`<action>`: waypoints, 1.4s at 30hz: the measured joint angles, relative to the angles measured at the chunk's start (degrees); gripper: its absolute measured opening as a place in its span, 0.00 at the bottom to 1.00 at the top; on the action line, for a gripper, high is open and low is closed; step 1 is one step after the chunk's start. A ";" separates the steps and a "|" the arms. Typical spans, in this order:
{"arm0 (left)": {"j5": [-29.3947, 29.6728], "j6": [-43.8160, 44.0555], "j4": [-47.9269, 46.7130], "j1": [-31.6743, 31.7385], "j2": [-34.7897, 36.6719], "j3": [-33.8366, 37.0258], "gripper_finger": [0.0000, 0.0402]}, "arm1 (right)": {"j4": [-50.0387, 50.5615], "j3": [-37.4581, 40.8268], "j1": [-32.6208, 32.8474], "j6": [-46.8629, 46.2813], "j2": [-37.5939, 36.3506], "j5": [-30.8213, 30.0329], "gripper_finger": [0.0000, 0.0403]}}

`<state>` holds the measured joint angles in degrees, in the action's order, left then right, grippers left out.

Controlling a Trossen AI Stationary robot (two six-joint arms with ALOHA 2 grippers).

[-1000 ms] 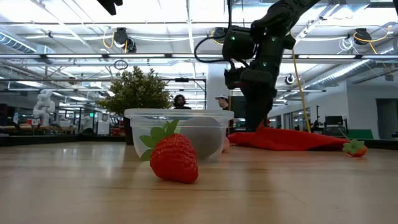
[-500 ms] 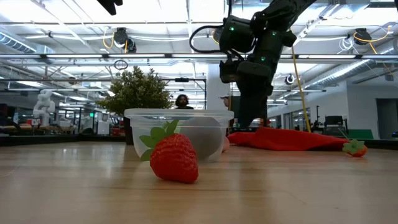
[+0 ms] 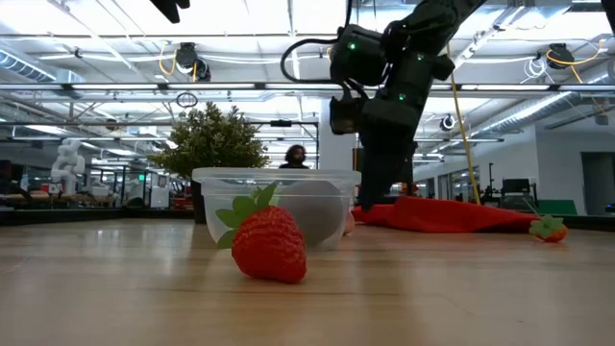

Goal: Pick and placing Produce into tupperware
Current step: Put the pink peach into the transparent bin

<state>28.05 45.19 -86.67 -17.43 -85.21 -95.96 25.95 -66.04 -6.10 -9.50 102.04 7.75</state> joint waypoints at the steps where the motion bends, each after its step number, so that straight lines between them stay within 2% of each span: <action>1: 0.00 0.01 0.00 0.00 0.02 0.00 0.68 | -0.69 0.00 0.11 0.21 0.37 0.06 0.78; 15: 0.33 0.00 0.44 0.11 0.02 0.00 0.68 | -5.57 0.00 -0.19 2.04 1.15 -0.10 0.78; 30: 0.45 -0.13 1.36 0.11 0.02 0.00 0.68 | -7.95 -0.11 -0.18 1.29 6.49 -0.15 0.78; 42: 0.48 -0.50 1.33 0.11 0.02 0.00 0.68 | -7.65 -1.30 -1.17 2.71 5.16 -0.51 0.78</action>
<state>28.53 44.69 -85.34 -17.32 -85.19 -95.96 18.30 -67.34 -7.27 -6.79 107.21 7.24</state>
